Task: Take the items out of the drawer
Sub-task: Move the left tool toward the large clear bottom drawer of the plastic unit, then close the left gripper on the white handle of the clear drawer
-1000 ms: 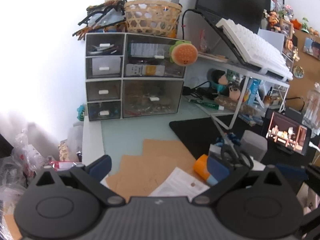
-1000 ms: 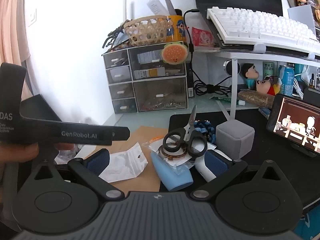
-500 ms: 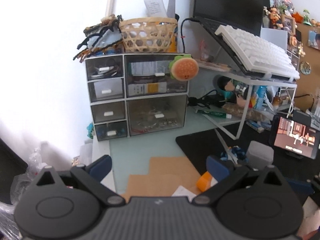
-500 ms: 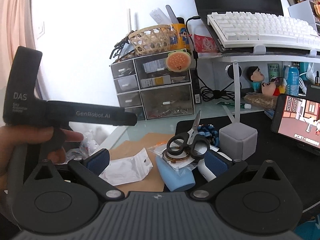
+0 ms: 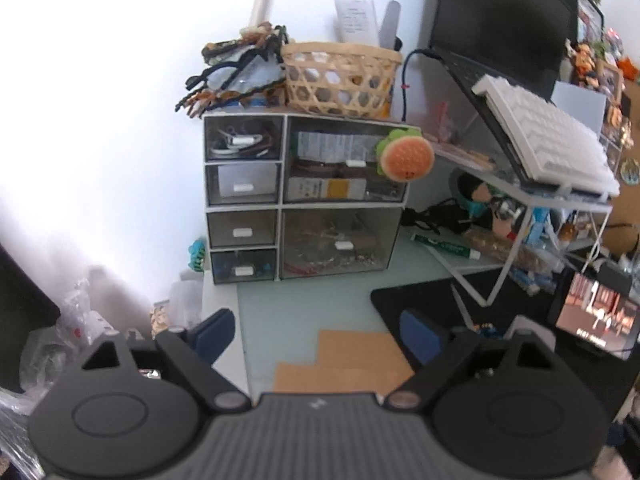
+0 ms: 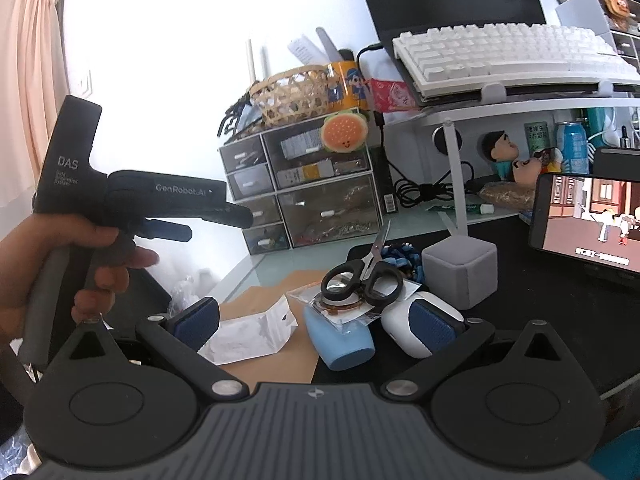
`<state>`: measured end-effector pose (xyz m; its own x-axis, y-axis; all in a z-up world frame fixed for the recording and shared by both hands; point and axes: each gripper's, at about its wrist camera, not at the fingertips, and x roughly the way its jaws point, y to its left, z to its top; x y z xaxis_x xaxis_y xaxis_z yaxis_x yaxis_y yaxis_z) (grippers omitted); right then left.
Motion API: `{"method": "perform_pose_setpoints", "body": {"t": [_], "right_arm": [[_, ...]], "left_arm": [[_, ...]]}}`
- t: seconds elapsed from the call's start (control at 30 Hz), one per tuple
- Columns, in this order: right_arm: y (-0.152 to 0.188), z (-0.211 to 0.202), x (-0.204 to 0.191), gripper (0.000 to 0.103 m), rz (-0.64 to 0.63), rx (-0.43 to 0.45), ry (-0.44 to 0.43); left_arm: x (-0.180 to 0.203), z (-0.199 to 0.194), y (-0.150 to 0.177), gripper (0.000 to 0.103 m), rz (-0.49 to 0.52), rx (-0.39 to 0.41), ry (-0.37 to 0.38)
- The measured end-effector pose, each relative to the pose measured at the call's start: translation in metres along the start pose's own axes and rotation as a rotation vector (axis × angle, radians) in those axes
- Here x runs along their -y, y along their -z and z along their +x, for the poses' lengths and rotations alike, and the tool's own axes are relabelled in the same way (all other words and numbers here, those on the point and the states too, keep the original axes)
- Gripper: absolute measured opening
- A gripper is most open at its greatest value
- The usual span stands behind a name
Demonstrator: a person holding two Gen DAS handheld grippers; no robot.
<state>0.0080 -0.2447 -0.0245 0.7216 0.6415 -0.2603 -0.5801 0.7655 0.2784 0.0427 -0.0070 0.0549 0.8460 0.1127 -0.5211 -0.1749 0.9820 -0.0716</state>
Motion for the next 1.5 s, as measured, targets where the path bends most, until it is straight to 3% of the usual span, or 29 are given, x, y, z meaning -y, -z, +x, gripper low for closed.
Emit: {"method": "perform_pose_setpoints", "body": {"t": [0.47,0.77,1.13,1.5], "right_arm": [[0.012,-0.014,0.0,0.103,-0.03,0.03,-0.014],[0.012,-0.022,0.01,0.103,0.005,0.034,-0.024],[0.014,-0.022,0.015,0.103,0.015,0.005,-0.046],[0.015,-0.02,0.027,0.103,0.048,-0.004,-0.007]], "left_arm": [[0.014,0.003,-0.036,0.079,0.013,0.049,-0.088],[0.024,0.017,-0.047,0.069,0.04,0.024,-0.115],[0.034,0.046,-0.054,0.041,0.07,-0.028,-0.13],[0.033,0.066,-0.059,0.04,0.053,-0.049,-0.135]]}}
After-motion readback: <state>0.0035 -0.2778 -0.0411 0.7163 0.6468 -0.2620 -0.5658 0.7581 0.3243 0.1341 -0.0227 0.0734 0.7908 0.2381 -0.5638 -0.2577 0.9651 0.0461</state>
